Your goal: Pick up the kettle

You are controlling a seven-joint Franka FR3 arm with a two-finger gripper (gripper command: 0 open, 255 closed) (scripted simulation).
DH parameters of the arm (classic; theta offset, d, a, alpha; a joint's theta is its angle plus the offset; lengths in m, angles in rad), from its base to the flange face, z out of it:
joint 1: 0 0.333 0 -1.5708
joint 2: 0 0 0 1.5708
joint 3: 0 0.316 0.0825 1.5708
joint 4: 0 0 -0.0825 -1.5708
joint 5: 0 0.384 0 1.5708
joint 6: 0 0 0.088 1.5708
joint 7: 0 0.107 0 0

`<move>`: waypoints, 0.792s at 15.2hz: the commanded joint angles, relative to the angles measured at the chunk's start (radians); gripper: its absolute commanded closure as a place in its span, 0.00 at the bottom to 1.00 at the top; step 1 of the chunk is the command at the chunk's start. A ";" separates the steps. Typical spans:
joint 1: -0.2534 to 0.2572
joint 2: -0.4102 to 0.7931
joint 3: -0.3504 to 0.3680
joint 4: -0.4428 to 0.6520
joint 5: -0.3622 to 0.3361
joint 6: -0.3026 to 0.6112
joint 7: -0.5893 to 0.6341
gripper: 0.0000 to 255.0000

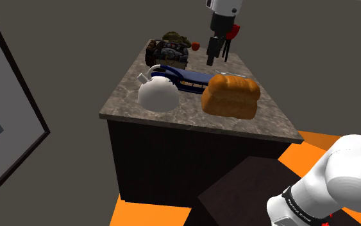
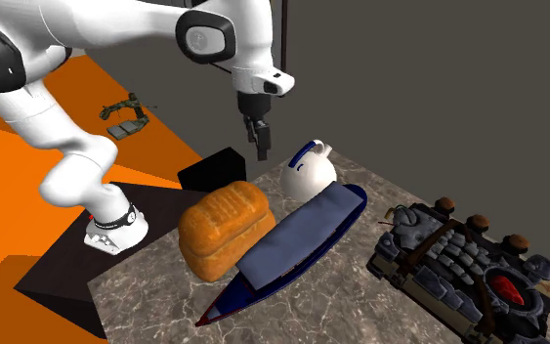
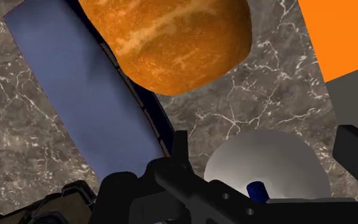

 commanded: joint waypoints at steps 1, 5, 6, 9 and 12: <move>0.011 0.075 0.009 0.074 -0.001 0.005 -0.036 0.00; 0.035 0.212 0.033 0.219 -0.008 0.002 -0.095 0.00; 0.042 0.247 0.040 0.258 -0.011 -0.001 -0.109 0.00; 0.063 0.353 0.061 0.383 -0.022 -0.017 -0.150 0.00; 0.089 0.464 0.081 0.524 -0.037 -0.044 -0.190 0.00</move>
